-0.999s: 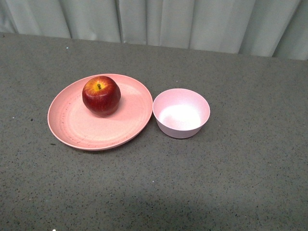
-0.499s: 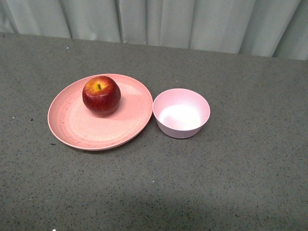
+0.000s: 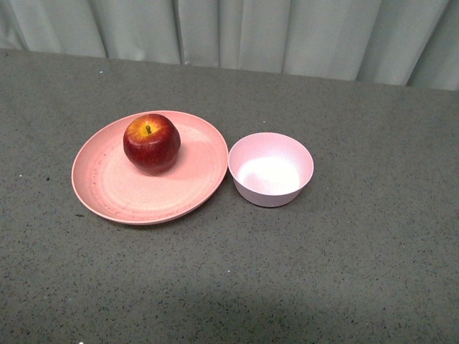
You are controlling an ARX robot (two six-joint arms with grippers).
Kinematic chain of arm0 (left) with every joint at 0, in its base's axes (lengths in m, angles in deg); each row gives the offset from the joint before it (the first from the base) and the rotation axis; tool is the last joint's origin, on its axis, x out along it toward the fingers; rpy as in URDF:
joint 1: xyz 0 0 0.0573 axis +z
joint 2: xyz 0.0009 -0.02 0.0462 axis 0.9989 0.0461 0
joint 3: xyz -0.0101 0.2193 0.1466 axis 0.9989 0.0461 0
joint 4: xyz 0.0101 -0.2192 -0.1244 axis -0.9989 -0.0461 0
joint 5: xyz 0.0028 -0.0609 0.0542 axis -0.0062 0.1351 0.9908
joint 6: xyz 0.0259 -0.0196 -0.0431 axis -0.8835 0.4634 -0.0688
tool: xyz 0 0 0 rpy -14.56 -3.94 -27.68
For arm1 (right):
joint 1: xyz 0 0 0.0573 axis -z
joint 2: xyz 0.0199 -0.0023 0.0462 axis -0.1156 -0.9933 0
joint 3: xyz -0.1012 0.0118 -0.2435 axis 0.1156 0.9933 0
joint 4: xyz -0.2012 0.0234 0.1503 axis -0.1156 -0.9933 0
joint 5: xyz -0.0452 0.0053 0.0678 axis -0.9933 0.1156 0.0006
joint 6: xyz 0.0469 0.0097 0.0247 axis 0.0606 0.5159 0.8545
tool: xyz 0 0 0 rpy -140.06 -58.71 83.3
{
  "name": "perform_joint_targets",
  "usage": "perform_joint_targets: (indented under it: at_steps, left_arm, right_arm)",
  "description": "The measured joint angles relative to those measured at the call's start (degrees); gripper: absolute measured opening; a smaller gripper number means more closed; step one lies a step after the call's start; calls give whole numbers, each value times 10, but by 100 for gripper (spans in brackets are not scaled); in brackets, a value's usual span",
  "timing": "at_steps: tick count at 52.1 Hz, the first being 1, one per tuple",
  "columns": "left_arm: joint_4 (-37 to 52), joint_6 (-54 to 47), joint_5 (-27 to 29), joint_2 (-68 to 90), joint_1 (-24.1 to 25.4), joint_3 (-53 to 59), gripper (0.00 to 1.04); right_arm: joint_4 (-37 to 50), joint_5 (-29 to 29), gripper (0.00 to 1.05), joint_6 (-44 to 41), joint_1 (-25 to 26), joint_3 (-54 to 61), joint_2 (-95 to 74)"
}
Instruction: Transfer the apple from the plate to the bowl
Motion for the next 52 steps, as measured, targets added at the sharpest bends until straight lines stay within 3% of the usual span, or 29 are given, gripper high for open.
perform_joint_targets:
  at_steps: [10, 12, 14, 16, 33, 42, 52]
  left_arm:
    - [0, 0, 0, 0, 0, 0, 98]
    - [-22, 12, 45, 10, -12, -6, 98]
    - [-57, 35, 118, 53, -30, -22, 98]
    - [-43, 50, 142, 106, -34, -24, 98]
    - [325, 103, 52, 606, -10, -120, 98]
    - [364, 117, 37, 779, -17, -203, 98]
    - [342, 114, 13, 905, -57, -309, 98]
  right_arm:
    - [0, 0, 88, 0, 0, 0, 0]
    - [0, 0, 96, 0, 0, 0, 0]
    - [0, 0, 97, 0, 0, 0, 0]
    - [0, -1, 94, 0, 0, 0, 0]
    - [0, 0, 95, 0, 0, 0, 0]
    - [0, 0, 95, 0, 0, 0, 0]
    - [0, 0, 95, 0, 0, 0, 0]
